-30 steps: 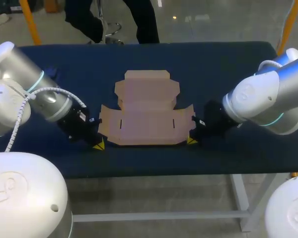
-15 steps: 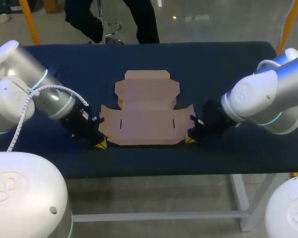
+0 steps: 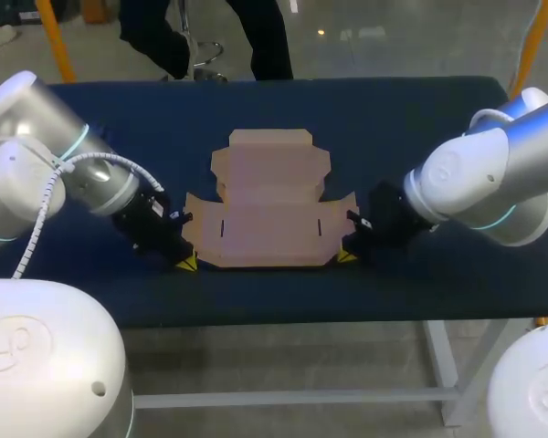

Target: Assemble the packaging by folding the flat box into shape, placing the metal phone stand inside, and closing the box properly

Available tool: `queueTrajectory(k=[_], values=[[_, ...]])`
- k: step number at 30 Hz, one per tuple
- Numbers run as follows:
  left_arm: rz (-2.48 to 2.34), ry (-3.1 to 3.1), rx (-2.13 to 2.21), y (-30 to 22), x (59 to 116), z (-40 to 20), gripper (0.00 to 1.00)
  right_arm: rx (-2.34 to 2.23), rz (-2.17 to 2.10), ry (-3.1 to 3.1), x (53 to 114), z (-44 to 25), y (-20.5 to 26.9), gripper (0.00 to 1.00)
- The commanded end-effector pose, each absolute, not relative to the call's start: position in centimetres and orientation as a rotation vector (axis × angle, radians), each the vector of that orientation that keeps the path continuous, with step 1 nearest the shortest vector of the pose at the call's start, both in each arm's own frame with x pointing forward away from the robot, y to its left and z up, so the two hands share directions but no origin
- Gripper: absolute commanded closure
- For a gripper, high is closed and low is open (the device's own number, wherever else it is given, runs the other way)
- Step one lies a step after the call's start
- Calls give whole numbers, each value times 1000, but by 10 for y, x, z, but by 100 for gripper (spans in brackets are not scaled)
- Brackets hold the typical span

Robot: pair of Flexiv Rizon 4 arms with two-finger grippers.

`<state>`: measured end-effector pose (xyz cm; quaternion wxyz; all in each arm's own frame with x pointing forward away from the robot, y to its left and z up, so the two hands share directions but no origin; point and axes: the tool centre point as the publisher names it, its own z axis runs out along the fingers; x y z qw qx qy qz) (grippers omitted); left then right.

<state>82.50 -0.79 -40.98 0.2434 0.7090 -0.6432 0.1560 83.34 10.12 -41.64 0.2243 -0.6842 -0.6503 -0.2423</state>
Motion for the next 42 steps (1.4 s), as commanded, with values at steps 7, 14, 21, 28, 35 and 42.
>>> queueTrajectory(k=[7,14,21,28,35,42], values=[[418,-1757,1928,-8,832,-409,100,-1877,-665,-1790,836,-419,100,100],[436,-1786,1911,-14,830,-402,100,-1874,-659,-1796,837,-418,101,100],[444,-1820,1899,-21,826,-396,100,-1867,-661,-1810,836,-415,105,100],[448,-1843,1888,-26,824,-393,100,-1858,-661,-1829,837,-412,109,100],[451,-1867,1876,-30,827,-391,100,-1850,-661,-1843,839,-410,113,100],[453,-1893,1861,-36,829,-388,100,-1842,-663,-1861,840,-406,117,100]])
